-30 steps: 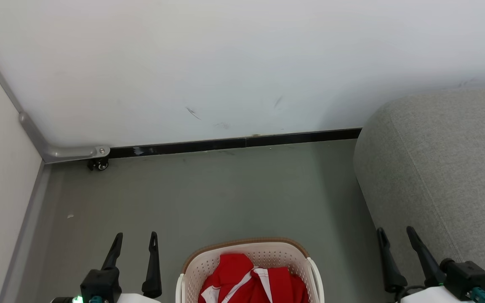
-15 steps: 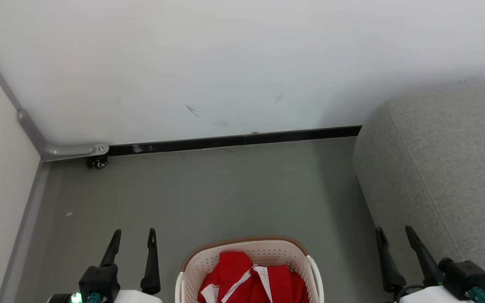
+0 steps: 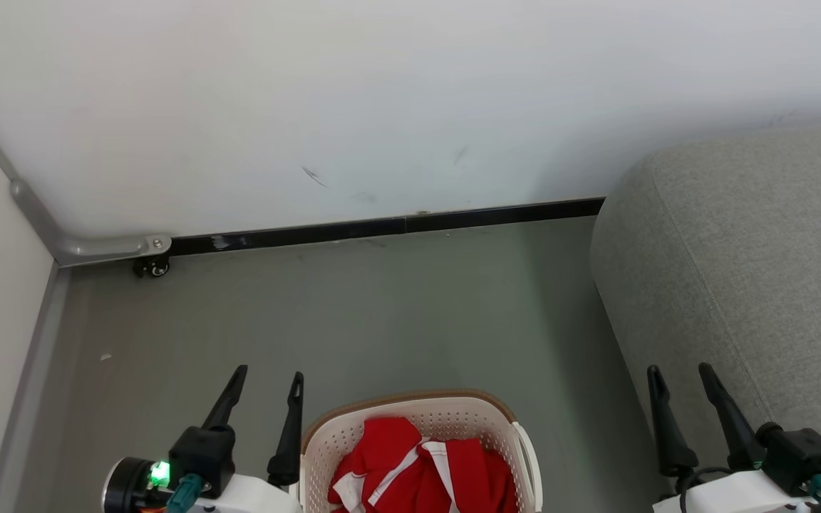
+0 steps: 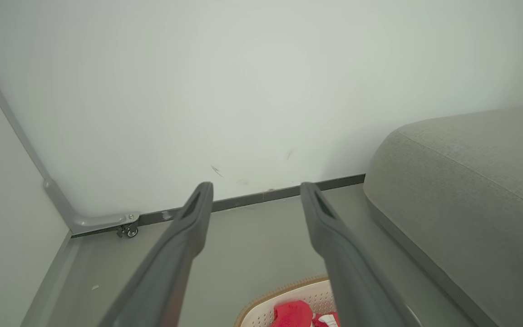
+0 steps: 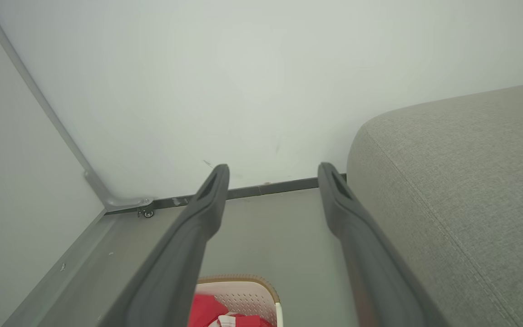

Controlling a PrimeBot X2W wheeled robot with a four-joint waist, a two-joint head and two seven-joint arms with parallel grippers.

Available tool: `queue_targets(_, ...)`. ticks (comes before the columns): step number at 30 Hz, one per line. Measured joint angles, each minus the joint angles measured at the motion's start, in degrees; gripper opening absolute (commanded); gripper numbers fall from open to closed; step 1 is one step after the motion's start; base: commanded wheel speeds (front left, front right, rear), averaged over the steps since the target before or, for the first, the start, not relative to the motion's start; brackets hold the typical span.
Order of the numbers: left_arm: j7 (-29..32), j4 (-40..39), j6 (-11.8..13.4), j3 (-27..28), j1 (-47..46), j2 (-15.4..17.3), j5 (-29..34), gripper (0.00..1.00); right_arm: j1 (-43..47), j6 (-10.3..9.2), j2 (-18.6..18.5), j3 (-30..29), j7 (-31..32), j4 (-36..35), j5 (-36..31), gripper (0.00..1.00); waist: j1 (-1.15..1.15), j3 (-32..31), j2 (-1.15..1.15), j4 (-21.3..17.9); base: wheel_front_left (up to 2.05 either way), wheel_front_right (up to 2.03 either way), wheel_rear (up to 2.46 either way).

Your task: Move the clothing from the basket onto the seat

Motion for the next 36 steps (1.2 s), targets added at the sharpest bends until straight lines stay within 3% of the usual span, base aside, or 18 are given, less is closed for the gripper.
queue_targets(20,0.00,8.83,-4.33,-5.39,-4.09,-0.22,2.68,1.00,-1.33,0.01,0.00,-2.42,-0.51,-3.43,0.10,1.00,0.00,5.73,0.00,-2.76,0.00,0.00,0.00)
queue_targets(36,0.00,15.34,-4.91,-7.43,-11.22,-0.33,4.69,1.00,-5.38,0.01,0.00,-2.58,-0.94,-6.56,0.96,1.00,0.00,13.80,0.00,-6.08,0.00,0.00,0.00)
